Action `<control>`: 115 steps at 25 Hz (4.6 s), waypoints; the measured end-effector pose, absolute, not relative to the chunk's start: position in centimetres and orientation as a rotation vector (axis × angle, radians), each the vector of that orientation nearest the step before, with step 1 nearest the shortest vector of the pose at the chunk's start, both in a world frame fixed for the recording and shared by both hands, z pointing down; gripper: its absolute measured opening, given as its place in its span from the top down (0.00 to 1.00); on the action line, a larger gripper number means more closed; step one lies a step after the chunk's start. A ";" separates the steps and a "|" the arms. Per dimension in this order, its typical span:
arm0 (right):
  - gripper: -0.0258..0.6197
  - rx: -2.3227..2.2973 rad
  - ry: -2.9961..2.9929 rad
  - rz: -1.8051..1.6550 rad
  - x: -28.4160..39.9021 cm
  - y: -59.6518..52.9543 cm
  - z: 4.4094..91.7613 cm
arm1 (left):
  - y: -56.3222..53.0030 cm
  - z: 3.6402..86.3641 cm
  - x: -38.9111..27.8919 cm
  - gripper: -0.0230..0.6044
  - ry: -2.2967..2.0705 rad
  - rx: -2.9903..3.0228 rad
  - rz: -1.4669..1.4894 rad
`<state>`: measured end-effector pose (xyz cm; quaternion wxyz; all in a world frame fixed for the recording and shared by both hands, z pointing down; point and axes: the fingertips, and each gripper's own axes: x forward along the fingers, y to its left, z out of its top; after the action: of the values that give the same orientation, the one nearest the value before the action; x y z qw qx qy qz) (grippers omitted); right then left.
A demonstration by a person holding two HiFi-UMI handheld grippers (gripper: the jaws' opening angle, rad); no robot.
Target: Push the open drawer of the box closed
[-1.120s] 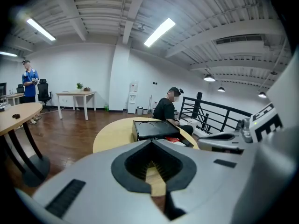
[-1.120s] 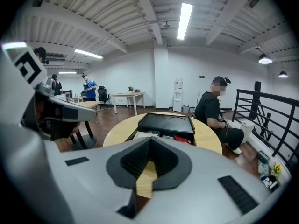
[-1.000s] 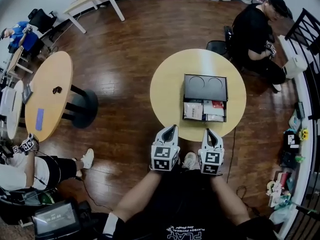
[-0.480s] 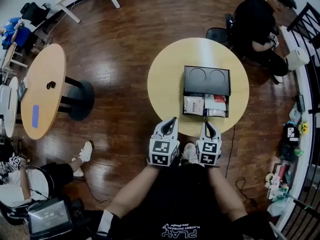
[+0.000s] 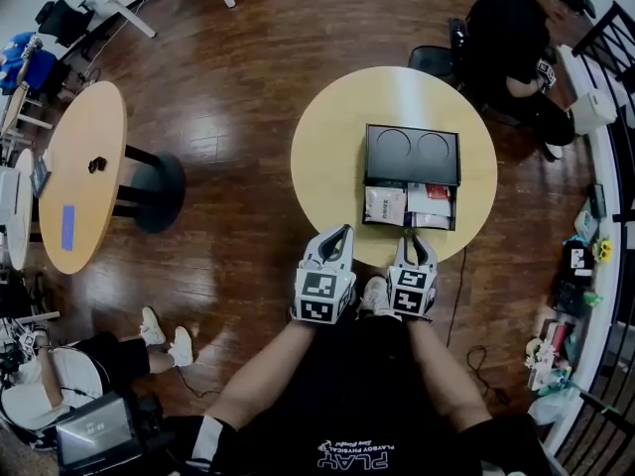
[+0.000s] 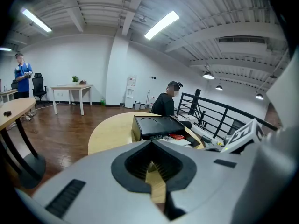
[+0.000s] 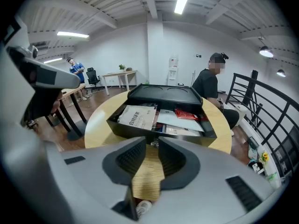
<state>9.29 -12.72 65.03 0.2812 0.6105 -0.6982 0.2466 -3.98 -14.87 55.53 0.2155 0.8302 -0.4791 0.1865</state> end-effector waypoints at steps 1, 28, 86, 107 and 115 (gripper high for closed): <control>0.84 1.627 -1.865 0.668 9.3 -12.8 65.4 | -14.8 55.6 -3.9 0.97 -1.321 2.306 0.520; 0.84 1.610 -1.771 0.784 10.0 -14.6 69.4 | -15.5 56.3 -4.9 0.97 -1.305 2.304 0.556; 0.84 1.590 -1.827 0.638 12.0 -24.8 68.1 | -17.7 56.6 -7.2 0.97 -1.421 2.252 0.580; 0.84 1.676 -1.980 0.568 11.7 -21.9 60.6 | -16.6 55.6 -4.1 0.97 -1.348 2.295 0.573; 0.95 1.710 -2.067 0.459 12.2 -19.9 56.9 | -14.9 54.5 -2.2 0.97 -1.355 2.323 0.564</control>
<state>12.24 -19.87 56.85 0.2083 0.6146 -0.7427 0.1650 -2.24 -14.94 54.53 0.1955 0.8292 -0.4835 0.2011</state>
